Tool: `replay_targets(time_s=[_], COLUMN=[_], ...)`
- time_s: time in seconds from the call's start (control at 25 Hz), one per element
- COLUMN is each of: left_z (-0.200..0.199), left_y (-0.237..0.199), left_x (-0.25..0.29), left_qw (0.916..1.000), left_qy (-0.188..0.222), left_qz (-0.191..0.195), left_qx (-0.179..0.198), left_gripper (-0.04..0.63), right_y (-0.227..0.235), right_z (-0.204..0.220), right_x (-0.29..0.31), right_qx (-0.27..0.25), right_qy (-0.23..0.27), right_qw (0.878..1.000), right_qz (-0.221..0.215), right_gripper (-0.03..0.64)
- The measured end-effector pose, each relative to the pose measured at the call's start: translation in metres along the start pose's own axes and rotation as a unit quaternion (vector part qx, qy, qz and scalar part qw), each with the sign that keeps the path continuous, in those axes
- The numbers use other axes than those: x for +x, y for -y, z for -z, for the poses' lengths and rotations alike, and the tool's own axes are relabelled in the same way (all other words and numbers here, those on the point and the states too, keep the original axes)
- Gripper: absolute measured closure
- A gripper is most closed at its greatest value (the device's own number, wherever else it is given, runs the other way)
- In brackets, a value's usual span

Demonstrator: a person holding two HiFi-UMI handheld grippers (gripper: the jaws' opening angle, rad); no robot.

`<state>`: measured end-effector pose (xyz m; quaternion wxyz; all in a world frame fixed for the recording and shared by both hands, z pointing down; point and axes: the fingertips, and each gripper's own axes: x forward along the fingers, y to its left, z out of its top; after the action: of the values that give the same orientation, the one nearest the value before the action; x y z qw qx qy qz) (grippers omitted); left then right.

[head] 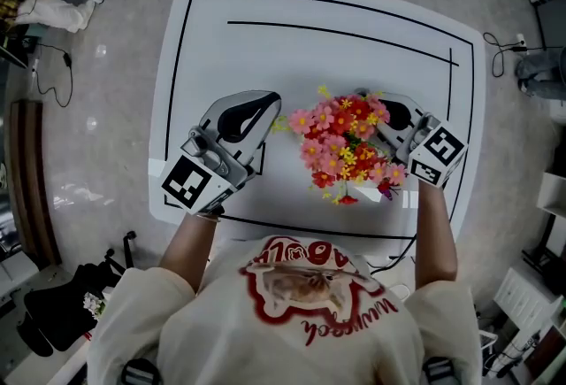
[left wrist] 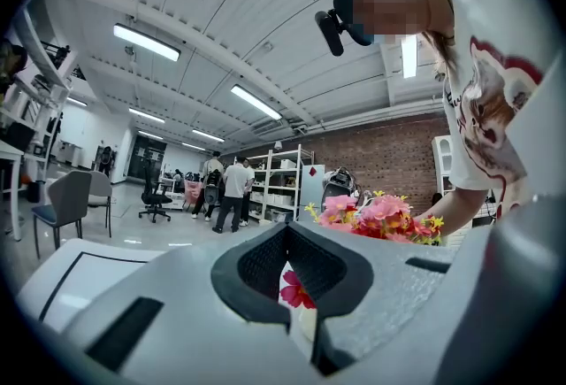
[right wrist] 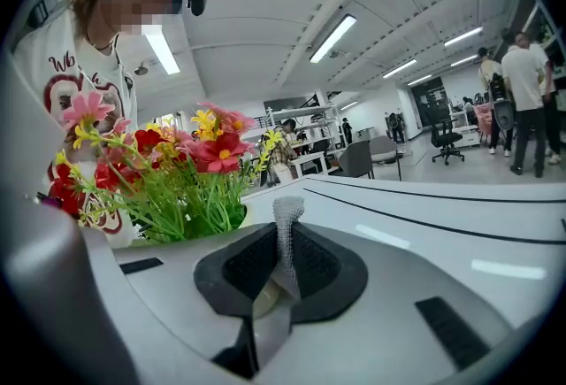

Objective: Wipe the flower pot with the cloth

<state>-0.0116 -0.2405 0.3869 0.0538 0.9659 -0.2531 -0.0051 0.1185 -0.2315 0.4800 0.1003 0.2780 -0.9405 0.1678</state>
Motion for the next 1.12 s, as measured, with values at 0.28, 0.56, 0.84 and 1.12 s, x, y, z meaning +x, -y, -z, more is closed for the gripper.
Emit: replay_targets(time_s=[0.28, 0.56, 0.84, 1.12], left_z=[-0.002, 0.000, -0.001, -0.005], left_y=[0.004, 0.009, 0.018, 0.026], left_x=[-0.008, -0.012, -0.020, -0.025], left_qw=[1.0000, 1.0000, 1.0000, 0.9999], left_qy=[0.001, -0.001, 0.000, 0.004], left_qz=[0.000, -0.001, -0.003, -0.004], left_qx=[0.000, 0.003, 0.002, 0.009], left_gripper=[0.592, 0.592, 0.592, 0.592], right_y=[-0.003, -0.003, -0.006, -0.009], right_z=[0.001, 0.004, 0.006, 0.010], right_x=[-0.006, -0.010, -0.015, -0.021], right_qx=[0.007, 0.007, 0.008, 0.010], right_qy=[0.011, 0.014, 0.015, 0.018], right_qw=[1.000, 1.000, 0.999, 0.998], right_qz=[0.015, 0.027, 0.041, 0.052], right_gripper=[0.583, 0.583, 0.583, 0.582])
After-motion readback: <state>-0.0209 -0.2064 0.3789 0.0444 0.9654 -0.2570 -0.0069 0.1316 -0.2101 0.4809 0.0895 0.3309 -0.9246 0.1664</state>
